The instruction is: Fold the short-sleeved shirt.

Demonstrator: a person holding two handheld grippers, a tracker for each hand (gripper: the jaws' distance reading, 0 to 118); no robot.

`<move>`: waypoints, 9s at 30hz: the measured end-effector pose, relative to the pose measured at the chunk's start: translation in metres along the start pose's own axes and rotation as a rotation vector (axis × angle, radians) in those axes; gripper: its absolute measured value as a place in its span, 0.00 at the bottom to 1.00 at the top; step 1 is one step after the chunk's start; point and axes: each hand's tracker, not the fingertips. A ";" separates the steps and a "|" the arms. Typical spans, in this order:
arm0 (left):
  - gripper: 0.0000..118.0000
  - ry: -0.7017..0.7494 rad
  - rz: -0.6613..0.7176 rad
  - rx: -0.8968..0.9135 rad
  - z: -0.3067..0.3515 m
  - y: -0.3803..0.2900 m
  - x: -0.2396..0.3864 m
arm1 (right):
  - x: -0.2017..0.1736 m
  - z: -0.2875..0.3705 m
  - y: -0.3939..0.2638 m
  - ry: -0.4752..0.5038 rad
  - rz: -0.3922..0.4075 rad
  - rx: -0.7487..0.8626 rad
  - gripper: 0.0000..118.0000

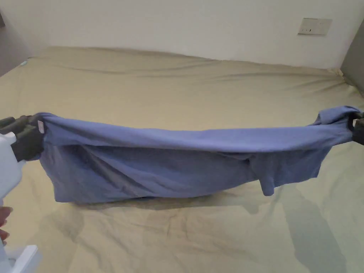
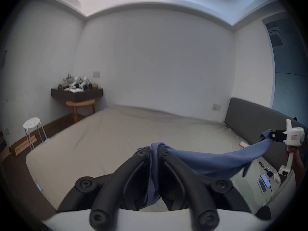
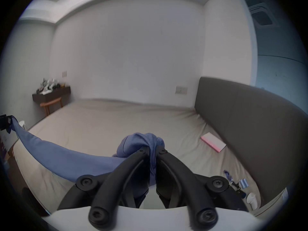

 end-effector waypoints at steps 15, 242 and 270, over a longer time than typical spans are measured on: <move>0.06 -0.033 -0.050 0.214 0.017 0.114 0.019 | 0.023 0.086 0.083 -0.042 -0.019 0.271 0.07; 0.00 0.108 -0.238 0.312 -0.062 0.249 0.043 | -0.008 0.038 0.223 -0.243 0.238 0.410 0.03; 0.00 0.151 -0.142 0.172 -0.281 0.327 0.079 | -0.009 -0.172 0.300 -0.331 0.241 0.341 0.03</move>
